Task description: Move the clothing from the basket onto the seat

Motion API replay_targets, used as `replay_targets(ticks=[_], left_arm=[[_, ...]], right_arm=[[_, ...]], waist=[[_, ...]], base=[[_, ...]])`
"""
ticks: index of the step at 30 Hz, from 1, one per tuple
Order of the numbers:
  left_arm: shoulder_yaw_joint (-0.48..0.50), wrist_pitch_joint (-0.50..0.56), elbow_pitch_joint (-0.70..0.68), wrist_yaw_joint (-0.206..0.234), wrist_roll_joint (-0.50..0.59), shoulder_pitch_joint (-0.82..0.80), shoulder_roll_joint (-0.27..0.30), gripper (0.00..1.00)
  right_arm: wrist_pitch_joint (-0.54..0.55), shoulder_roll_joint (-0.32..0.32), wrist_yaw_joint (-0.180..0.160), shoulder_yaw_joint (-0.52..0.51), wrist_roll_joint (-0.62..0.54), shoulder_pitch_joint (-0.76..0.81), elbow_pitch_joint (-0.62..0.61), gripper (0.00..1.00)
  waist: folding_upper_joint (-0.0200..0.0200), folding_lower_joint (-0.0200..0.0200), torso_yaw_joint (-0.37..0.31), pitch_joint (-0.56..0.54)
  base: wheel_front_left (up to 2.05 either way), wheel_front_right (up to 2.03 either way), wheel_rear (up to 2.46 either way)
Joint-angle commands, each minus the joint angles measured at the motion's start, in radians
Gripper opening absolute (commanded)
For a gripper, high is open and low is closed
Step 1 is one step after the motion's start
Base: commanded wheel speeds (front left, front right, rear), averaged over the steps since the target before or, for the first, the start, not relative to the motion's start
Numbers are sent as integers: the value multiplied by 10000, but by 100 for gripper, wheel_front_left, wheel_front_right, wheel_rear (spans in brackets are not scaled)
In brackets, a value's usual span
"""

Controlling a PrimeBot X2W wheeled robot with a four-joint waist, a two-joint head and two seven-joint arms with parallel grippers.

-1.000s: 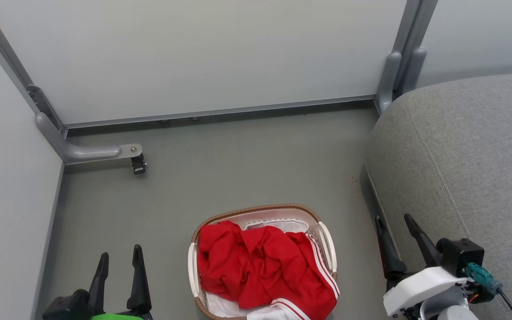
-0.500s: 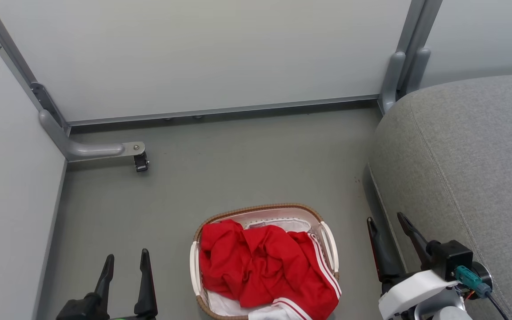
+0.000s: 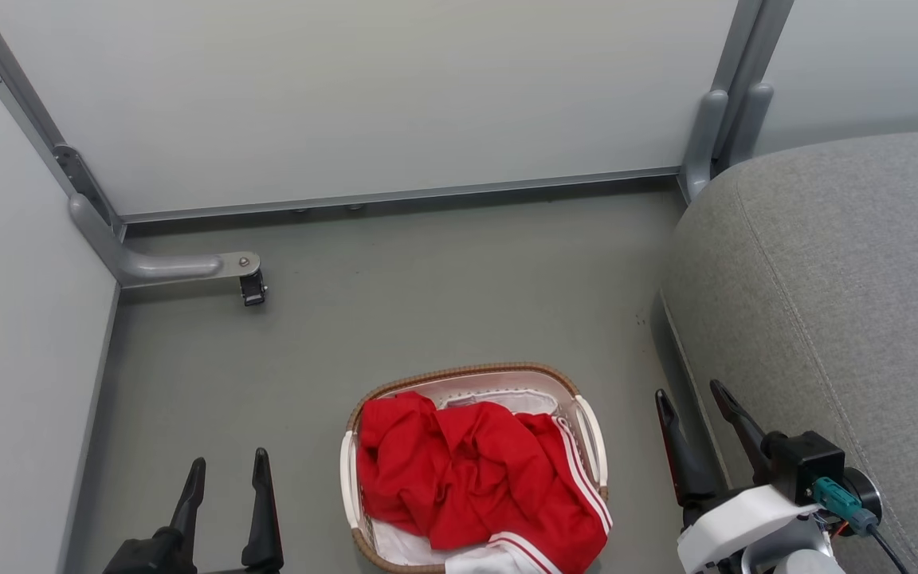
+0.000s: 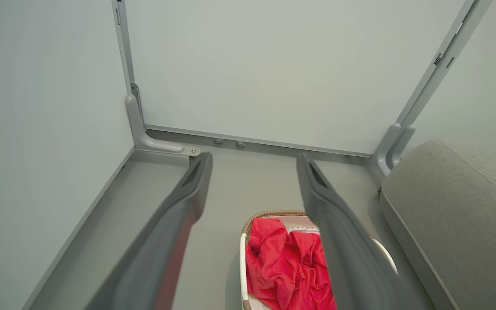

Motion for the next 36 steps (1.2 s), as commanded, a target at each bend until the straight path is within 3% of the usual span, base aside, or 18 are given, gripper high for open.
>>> replay_targets(ticks=[1, 20, 26, 36], left_arm=[[30, -38, 12, -4, 49, 105, 66, 100], [-101, -26, -32, 12, -295, -411, 65, 100], [-291, -26, 13, -238, 401, -1348, 62, 100], [-946, -23, 444, -570, 1607, -4280, 66, 100]], right_arm=[[-50, -63, 2, -3, -9, 87, -10, 100], [-51, -62, 2, -118, -138, -288, -199, 100], [-49, -63, 2, -325, -358, -877, -521, 100], [-49, -57, 2, -1059, -630, -2494, -1313, 100]], waist=[[0, -1, 1, 8], [0, -1, -72, 801], [0, -1, -279, 2105], [0, -1, -667, 5165]], base=[[0, 0, 0], [0, 0, 0], [0, 0, 0], [0, 0, 0]])
